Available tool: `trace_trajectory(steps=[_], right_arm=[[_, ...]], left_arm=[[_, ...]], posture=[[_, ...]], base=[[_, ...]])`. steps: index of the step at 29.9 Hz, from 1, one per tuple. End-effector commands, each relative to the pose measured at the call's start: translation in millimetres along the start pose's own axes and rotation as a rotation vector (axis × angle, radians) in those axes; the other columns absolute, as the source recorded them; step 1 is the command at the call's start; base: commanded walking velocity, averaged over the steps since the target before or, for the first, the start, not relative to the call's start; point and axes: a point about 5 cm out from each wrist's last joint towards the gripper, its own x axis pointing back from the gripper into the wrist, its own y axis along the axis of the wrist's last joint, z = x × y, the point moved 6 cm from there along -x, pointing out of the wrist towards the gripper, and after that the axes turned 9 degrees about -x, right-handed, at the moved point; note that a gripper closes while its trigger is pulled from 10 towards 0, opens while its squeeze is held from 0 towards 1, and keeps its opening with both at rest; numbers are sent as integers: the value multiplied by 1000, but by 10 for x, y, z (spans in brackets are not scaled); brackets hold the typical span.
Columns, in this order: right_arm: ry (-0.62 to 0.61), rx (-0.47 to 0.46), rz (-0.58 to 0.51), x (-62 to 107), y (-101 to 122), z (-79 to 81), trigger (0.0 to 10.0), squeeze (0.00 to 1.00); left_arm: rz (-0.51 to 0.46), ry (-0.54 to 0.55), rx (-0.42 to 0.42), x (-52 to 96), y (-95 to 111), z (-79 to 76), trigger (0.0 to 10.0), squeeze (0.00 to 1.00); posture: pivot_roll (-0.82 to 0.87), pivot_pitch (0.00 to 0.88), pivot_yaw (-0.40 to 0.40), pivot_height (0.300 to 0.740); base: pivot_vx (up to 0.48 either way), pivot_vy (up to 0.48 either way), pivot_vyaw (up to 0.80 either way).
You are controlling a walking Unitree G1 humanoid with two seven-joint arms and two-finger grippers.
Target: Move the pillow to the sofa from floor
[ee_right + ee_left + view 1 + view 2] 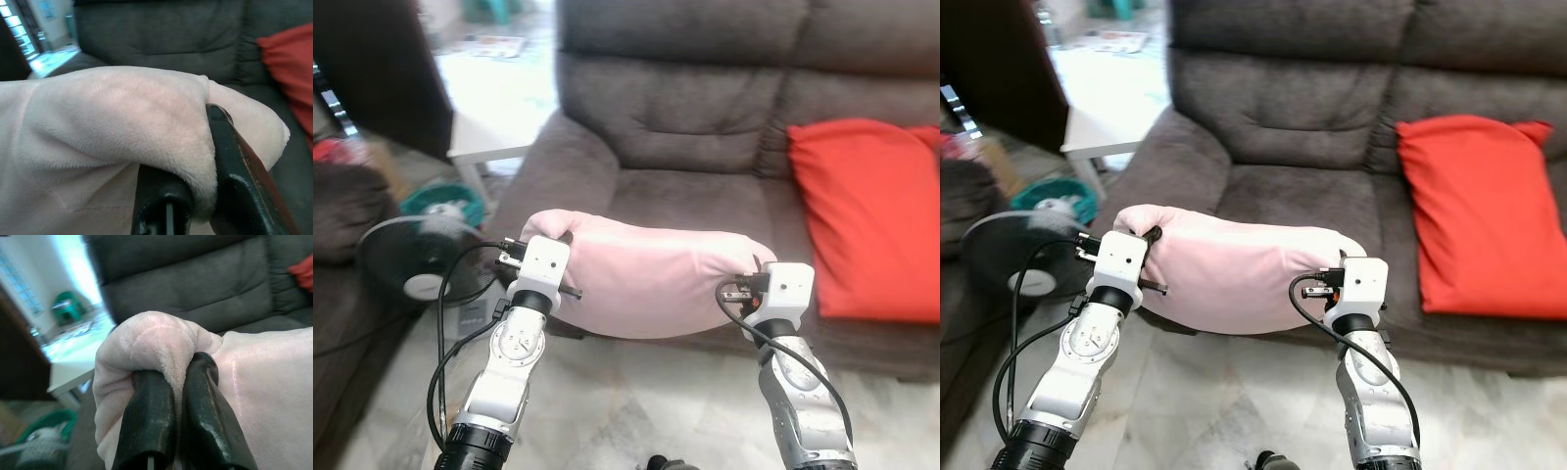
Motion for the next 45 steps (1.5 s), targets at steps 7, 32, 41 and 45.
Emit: trace_trajectory(steps=[7, 32, 41, 45], right_arm=[[13, 6, -92, -53, 236, 11, 10000, 0], [1, 16, -100, -91, 292, -43, 10000, 0], [11, 17, -94, -99, 272, 0, 10000, 0], [15, 17, -97, -101, 284, 13, 10000, 0]], left_arm=[[-53, 45, -5, -27, 139, 113, 10000, 0], [-55, 49, -17, -24, 142, 117, 10000, 0], [-55, 61, -2, -26, 149, 146, 10000, 0], [-65, 63, -17, -24, 164, 152, 10000, 0]], posture=[[115, 92, -19, 740], [111, 90, -18, 740], [115, 86, -17, 740], [115, 83, -17, 740]], base=[[0, 0, -222], [0, -31, -448], [0, 0, -178], [0, 0, 0]])
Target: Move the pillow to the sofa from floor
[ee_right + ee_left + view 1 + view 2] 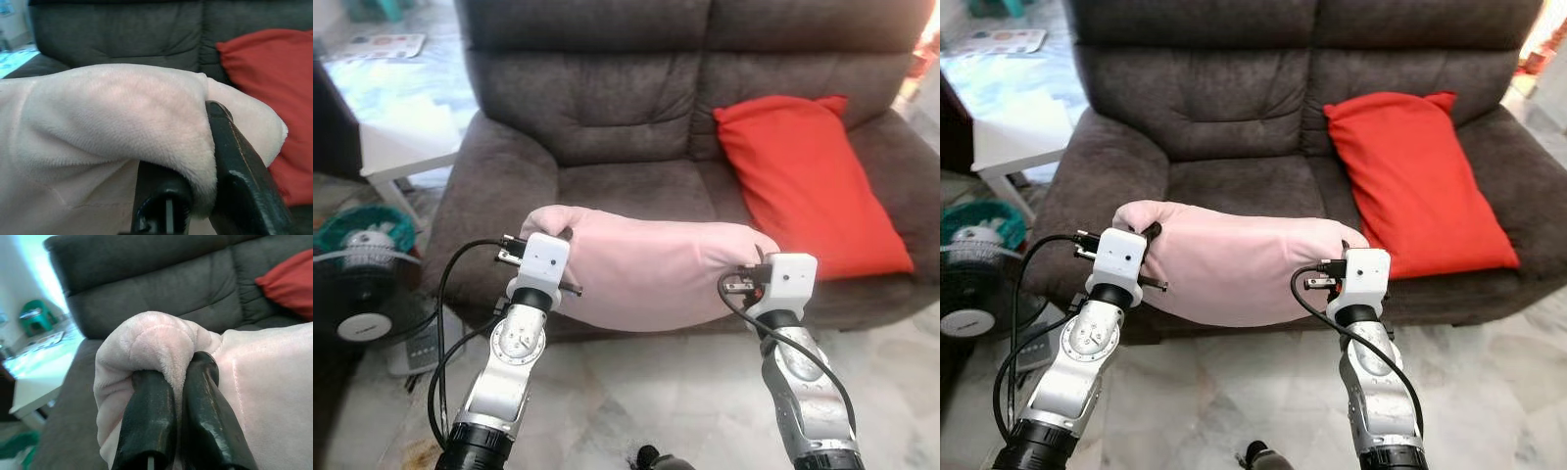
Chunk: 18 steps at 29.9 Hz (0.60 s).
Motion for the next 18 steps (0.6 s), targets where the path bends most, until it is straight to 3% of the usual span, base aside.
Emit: trace_trajectory(steps=[1, 10, 15, 18], right_arm=[[3, -4, -72, -33, 183, 10, 10000, 0], [13, 1, -85, -41, 227, 34, 10000, 0], [34, -5, -115, -49, 318, 84, 10000, 0], [45, -6, -142, -56, 401, 107, 10000, 0]], left_arm=[[-51, 54, 1, -17, 123, 124, 10000, 0], [-65, 64, 14, -19, 161, 153, 10000, 0], [-108, 66, 30, -12, 289, 175, 10000, 0], [-145, 93, 22, -29, 405, 268, 10000, 0]], posture=[[115, 83, -17, 740], [117, 85, -19, 740], [117, 89, -20, 740], [119, 91, -21, 740]], base=[[0, 0, 0], [0, 0, 0], [0, 0, 0], [0, 0, 0]])
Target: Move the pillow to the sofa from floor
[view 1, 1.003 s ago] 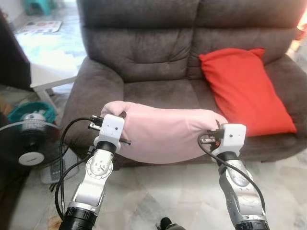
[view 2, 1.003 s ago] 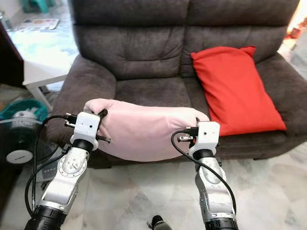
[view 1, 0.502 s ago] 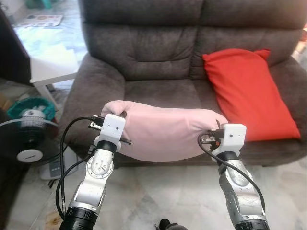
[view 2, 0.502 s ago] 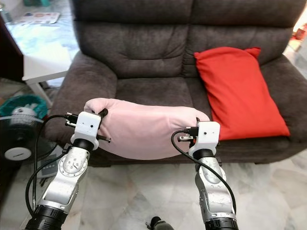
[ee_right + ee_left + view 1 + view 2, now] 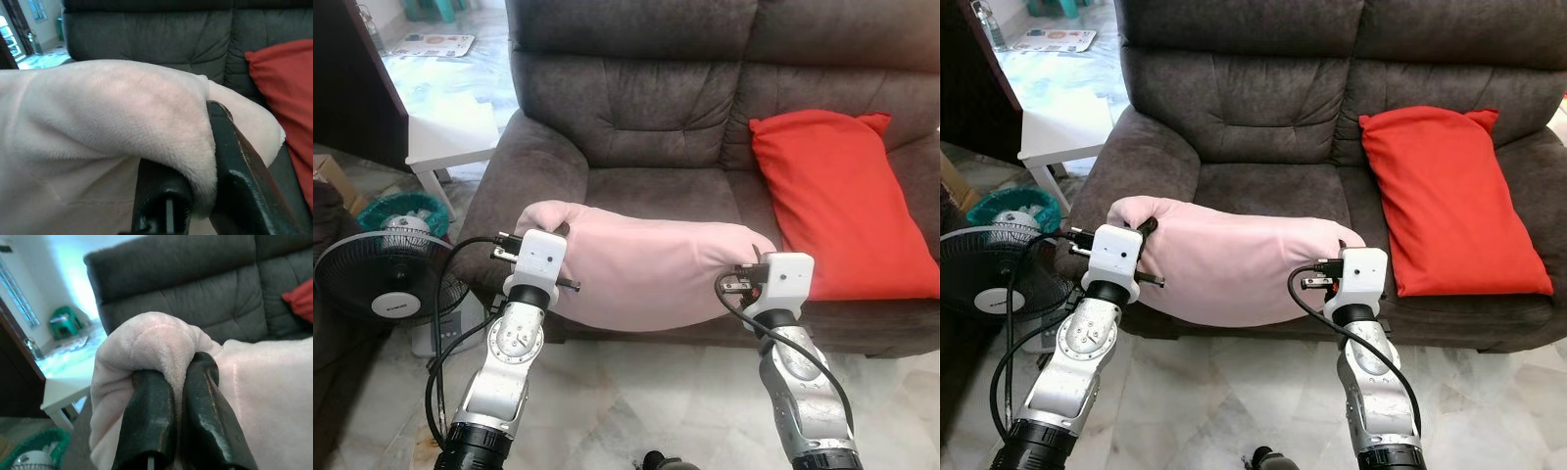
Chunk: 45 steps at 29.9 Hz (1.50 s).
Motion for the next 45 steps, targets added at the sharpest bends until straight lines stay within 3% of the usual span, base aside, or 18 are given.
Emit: trace_trajectory(steps=[1, 5, 13, 45], right_arm=[[27, -6, -127, -49, 351, 63, 10000, 0], [29, -7, -146, -63, 413, 80, 10000, 0], [44, -14, -165, -73, 488, 135, 10000, 0], [74, -22, -217, -95, 654, 230, 10000, 0]], left_arm=[[-88, 50, 0, -44, 235, 155, 10000, 0], [-109, 89, -22, -76, 316, 261, 10000, 0], [-108, 97, -38, -90, 313, 311, 10000, 0], [-119, 95, -60, -116, 337, 358, 10000, 0]], posture=[[119, 91, -21, 740], [122, 92, -22, 740], [123, 93, -22, 740], [126, 95, -23, 740]], base=[[0, 0, 0], [0, 0, 0], [261, 0, 0], [279, 0, -102]])
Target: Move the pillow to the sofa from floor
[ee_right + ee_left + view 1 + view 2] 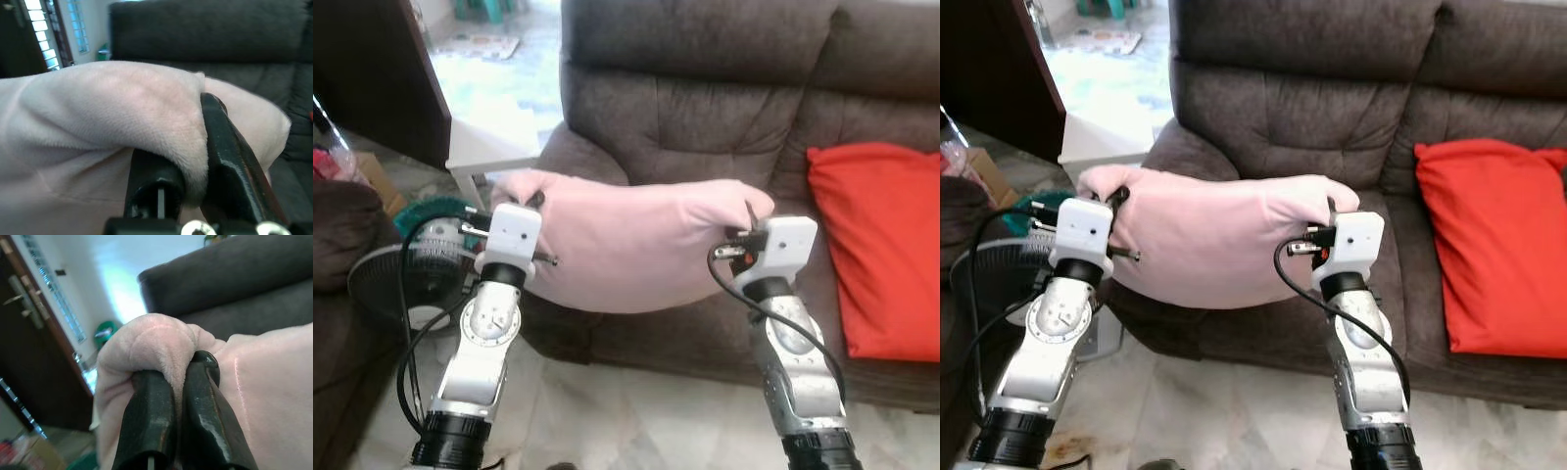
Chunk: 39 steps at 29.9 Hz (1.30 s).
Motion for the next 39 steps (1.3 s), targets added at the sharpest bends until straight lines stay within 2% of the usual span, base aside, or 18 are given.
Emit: trace_trajectory(steps=[1, 18, 23, 30, 39], right_arm=[[-14, -3, -59, 2, 157, -58, 10000, 0], [10, 29, -62, -14, 189, -10, 10000, 0], [44, 75, -82, -9, 237, 51, 10000, 0], [48, 59, -67, -7, 208, 59, 10000, 0], [40, 43, -56, -6, 185, 49, 10000, 0]], left_arm=[[-48, 12, 3, -36, 140, 30, 10000, 0], [-50, 1, 9, -52, 146, 6, 10000, 0], [-51, 2, 10, -58, 148, 13, 10000, 0], [-51, 3, 9, -61, 148, 15, 10000, 0], [-45, -3, 13, -54, 133, 4, 10000, 0]], posture=[[126, 94, -23, 740], [126, 88, -20, 740], [125, 85, -20, 740], [124, 85, -21, 740], [125, 91, -24, 740]], base=[[285, 0, 0], [287, 0, 0], [285, 0, 160], [287, 0, 721], [286, 0, 0]])
